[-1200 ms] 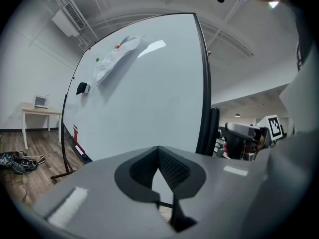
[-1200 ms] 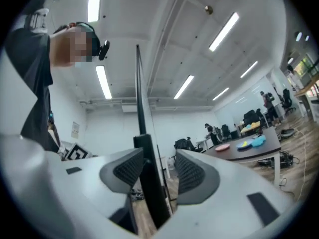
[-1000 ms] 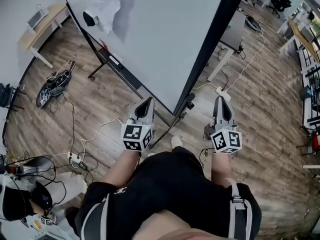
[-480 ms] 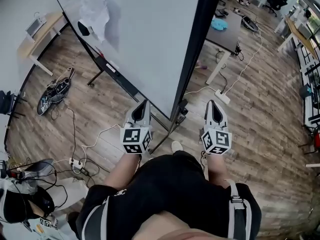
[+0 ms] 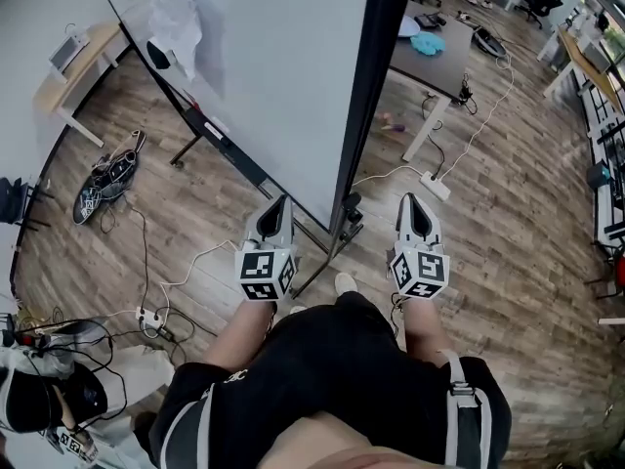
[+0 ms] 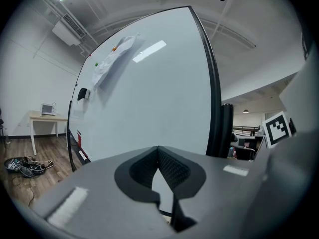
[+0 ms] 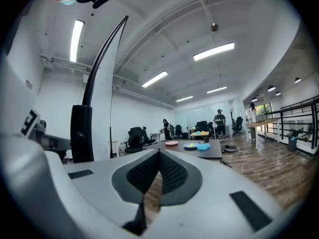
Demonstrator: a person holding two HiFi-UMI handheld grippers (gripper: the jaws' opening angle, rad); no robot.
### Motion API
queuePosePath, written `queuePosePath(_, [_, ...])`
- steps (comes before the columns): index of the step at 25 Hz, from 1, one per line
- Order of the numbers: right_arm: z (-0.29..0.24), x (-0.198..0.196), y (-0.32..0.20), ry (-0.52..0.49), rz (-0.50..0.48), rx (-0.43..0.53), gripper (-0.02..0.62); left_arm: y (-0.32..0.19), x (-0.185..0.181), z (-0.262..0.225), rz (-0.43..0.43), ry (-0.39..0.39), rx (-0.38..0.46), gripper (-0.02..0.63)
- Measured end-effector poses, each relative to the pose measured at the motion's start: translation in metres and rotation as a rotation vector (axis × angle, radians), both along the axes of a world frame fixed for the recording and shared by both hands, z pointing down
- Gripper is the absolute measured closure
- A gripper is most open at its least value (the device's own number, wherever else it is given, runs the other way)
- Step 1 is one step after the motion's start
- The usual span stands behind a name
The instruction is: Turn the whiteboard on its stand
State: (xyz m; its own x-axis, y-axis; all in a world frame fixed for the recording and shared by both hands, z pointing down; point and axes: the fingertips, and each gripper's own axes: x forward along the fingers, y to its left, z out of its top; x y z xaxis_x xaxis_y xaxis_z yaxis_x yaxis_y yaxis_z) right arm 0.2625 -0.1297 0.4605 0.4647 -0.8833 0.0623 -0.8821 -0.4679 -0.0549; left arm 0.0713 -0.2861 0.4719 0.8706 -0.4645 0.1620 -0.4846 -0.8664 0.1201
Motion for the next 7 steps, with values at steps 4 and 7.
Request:
queuePosePath(4, [0.0052, -0.0007, 0.0018, -0.003, 0.007, -0.005, 0.589, 0.0038, -0.0010, 0.0069, 0.007, -0.013, -0.010, 0.597])
queuePosePath(7, [0.0087, -0.0067, 0.0044, 0.005, 0.001, -0.009, 0.589, 0.0074, -0.0034, 0.0100, 0.010, -0.019, -0.011, 0.597])
